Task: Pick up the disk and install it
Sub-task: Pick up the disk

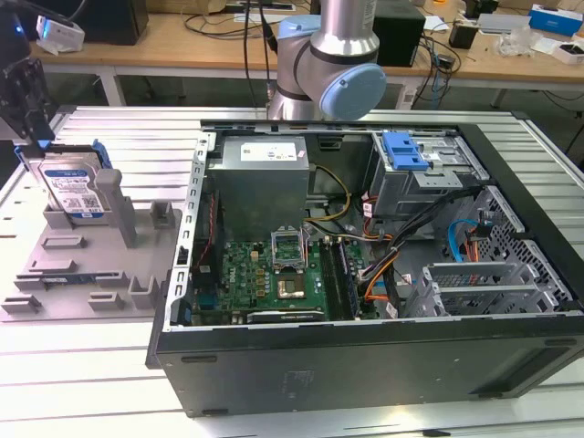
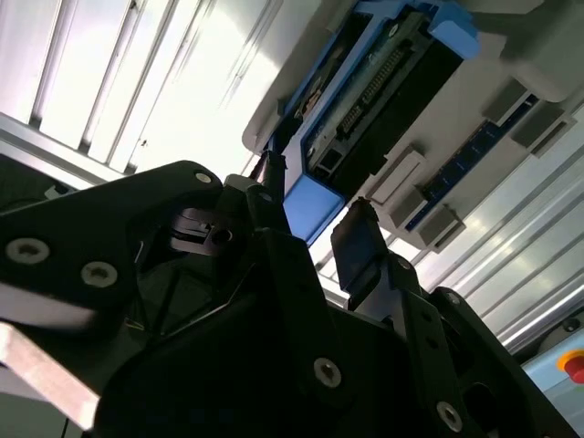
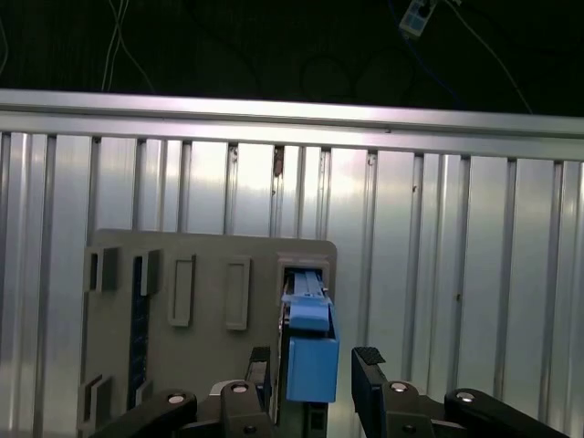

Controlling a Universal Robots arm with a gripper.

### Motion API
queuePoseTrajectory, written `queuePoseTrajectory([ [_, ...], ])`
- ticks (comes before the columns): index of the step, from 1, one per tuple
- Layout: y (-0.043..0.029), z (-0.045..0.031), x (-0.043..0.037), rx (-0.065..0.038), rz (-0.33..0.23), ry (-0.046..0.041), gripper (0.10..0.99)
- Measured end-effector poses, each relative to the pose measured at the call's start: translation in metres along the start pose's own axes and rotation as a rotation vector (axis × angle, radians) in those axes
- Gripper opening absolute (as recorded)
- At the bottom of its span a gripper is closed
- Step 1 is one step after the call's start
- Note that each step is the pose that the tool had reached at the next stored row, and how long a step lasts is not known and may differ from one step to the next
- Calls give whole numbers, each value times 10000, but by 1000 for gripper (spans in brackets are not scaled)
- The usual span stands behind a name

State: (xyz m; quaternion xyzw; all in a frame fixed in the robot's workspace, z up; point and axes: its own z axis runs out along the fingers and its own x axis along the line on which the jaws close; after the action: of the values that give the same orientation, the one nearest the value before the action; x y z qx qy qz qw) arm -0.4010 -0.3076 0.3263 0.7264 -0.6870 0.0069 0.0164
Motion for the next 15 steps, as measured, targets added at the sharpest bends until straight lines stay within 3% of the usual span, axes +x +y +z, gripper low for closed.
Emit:
queuePoseTrajectory([
  [15,3,57,17,-6,173,-2,482],
])
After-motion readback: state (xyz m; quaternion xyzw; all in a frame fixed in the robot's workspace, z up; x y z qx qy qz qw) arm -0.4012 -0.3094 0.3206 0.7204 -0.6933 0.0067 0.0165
